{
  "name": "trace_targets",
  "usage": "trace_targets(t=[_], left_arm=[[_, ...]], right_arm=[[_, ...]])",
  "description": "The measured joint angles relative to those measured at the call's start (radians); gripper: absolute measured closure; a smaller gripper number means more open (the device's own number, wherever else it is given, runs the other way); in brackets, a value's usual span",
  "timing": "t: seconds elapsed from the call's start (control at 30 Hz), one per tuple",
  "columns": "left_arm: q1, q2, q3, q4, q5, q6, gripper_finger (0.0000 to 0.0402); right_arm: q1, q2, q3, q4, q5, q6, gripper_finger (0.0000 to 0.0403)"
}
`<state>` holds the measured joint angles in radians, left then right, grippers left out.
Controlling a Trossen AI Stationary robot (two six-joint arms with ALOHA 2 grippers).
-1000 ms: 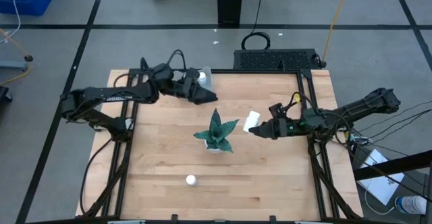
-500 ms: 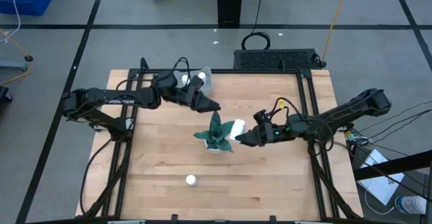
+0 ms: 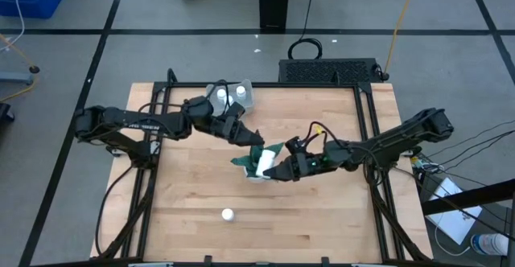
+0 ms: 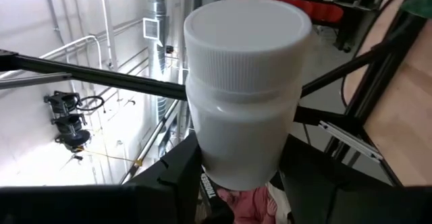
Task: Pick and place pill bottles into a basket
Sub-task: Put the white medicine bottle into the gray bin
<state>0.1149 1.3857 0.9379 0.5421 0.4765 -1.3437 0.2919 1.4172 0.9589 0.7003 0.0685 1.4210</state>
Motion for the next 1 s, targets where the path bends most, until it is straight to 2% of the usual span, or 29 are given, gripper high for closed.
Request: trace_targets(t=[0.43,0.73,1.0], left_arm=[[-0.106,0.000,0.000,0.000,-0.067,0.018,0.0151],[-0.128,0.032,0.027,0.005,-0.105,0.022,0.0151],[-0.130,0.138,0.152,-0.009,0.018,0.025,0.0151]], right_arm=[[-0.031,0.034,0.000,0.006,-0.023,0.047,0.0247],[-0.057,0.033,0.000,-0.001,-0.048,0.056,0.0248],[-0.061,0.037,0.000,0.012,-0.062,0.055,0.0246]])
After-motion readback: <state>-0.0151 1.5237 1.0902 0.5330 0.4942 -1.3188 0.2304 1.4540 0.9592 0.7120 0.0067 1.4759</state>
